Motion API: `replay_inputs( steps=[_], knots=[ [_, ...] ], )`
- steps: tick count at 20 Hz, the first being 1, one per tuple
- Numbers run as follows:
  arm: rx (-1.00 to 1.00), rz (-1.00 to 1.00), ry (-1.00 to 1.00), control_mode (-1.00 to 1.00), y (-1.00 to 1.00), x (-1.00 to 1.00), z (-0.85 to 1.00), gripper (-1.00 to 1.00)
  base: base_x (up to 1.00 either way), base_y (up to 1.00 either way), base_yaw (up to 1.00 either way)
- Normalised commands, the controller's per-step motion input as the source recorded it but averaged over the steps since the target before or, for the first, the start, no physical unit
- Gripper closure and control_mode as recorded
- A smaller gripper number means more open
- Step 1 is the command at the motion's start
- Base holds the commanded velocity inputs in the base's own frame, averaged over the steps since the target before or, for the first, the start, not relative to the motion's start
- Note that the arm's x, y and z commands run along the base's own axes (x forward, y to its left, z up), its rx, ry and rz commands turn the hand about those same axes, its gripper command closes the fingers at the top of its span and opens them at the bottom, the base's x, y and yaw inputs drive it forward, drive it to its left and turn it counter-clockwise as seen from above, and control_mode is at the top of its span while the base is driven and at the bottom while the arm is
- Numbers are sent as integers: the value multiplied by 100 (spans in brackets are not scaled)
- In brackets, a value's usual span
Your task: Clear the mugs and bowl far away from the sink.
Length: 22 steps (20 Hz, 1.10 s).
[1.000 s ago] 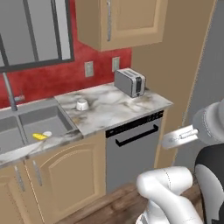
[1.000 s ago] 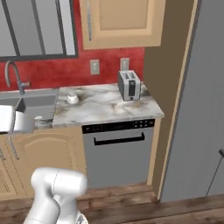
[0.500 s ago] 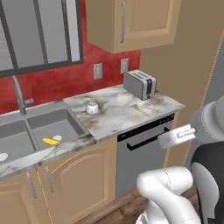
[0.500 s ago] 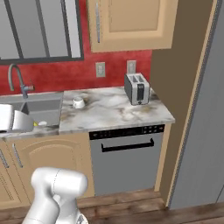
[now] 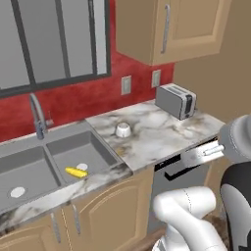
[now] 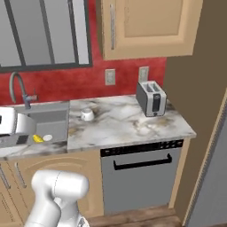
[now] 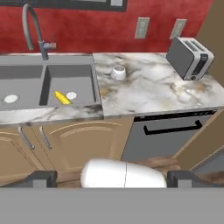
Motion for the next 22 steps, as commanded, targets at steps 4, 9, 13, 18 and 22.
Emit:
replay_inputs(
  steps=[4, 9, 13, 18, 22],
  knots=[
    [0, 0, 0, 100, 0, 0, 0, -100, 57, 86, -2],
    [0, 0, 0, 100, 0, 0, 0, -100, 38, 52, 0],
    [0, 0, 0, 100, 0, 0, 0, -100, 48, -11, 0],
    [0, 0, 0, 100, 0, 0, 0, -100, 38, -44, -9],
    [0, 0, 0, 100, 0, 0, 0, -100, 38, -43, -21]
  ],
)
